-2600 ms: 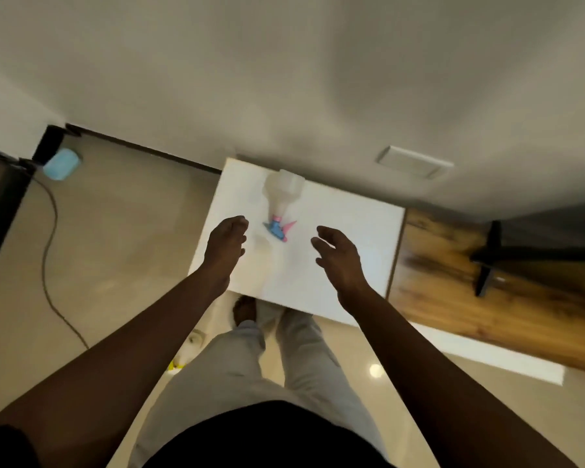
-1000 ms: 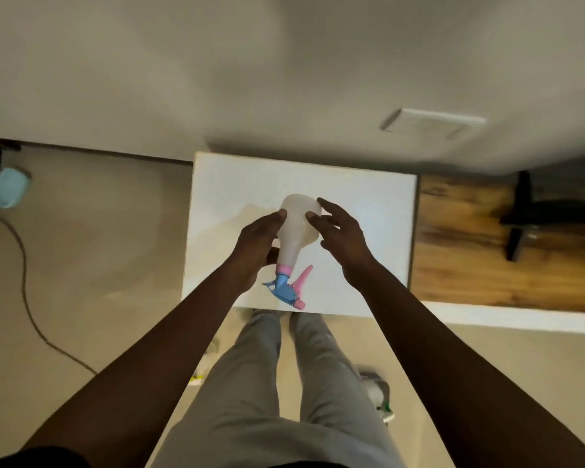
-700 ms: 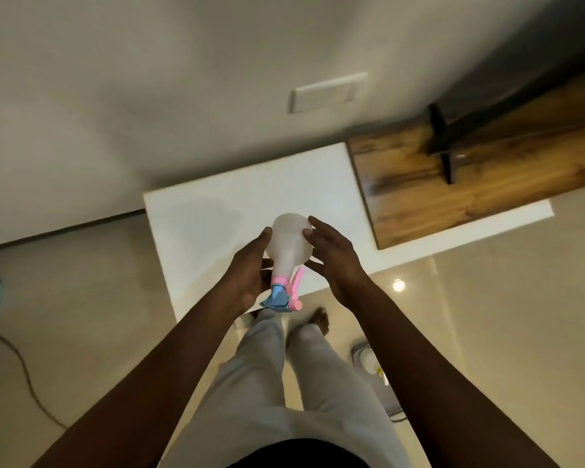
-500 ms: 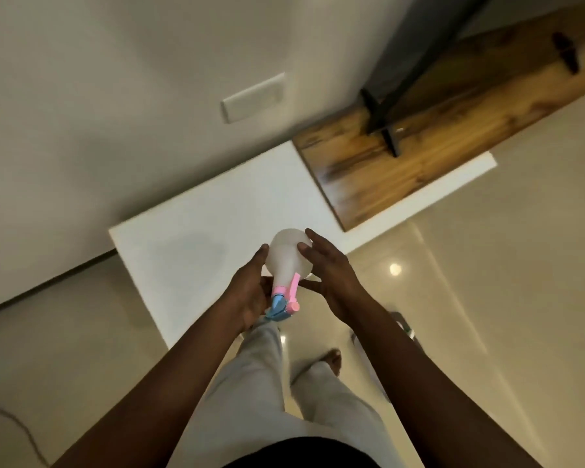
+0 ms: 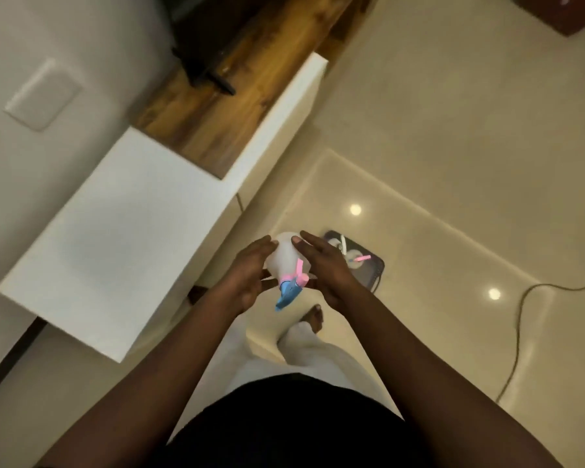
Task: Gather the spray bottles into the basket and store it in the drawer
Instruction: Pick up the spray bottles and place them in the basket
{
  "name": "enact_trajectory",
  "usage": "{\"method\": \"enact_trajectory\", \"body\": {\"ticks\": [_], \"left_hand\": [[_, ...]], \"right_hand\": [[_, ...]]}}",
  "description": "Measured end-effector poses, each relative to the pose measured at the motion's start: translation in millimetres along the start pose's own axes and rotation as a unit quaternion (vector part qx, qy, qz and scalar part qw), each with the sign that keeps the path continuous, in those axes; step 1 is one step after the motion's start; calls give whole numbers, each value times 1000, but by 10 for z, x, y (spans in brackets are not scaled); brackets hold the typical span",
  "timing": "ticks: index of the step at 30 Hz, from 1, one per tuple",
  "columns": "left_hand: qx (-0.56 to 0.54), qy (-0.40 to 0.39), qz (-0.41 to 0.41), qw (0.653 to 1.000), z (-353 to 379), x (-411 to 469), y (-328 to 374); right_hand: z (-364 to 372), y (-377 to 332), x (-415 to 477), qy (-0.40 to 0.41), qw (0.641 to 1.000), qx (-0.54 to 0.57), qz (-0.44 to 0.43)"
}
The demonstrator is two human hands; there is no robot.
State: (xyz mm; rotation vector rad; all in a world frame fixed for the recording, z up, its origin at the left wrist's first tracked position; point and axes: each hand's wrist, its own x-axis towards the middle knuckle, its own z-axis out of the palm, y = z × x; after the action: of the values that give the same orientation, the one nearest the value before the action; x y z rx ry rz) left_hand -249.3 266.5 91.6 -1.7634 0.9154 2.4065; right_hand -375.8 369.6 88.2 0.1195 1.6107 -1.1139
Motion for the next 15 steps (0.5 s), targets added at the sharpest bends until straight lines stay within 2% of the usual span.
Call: {"method": "enact_trajectory", "body": {"ticks": [5, 15], "left_hand": [[82, -46, -21, 995, 698, -22, -368], [225, -25, -86, 970, 1521, 401, -929]], "right_hand": [[-759, 228, -269, 69, 997, 42, 1], [-1540, 812, -368, 140, 967, 204, 62]]}}
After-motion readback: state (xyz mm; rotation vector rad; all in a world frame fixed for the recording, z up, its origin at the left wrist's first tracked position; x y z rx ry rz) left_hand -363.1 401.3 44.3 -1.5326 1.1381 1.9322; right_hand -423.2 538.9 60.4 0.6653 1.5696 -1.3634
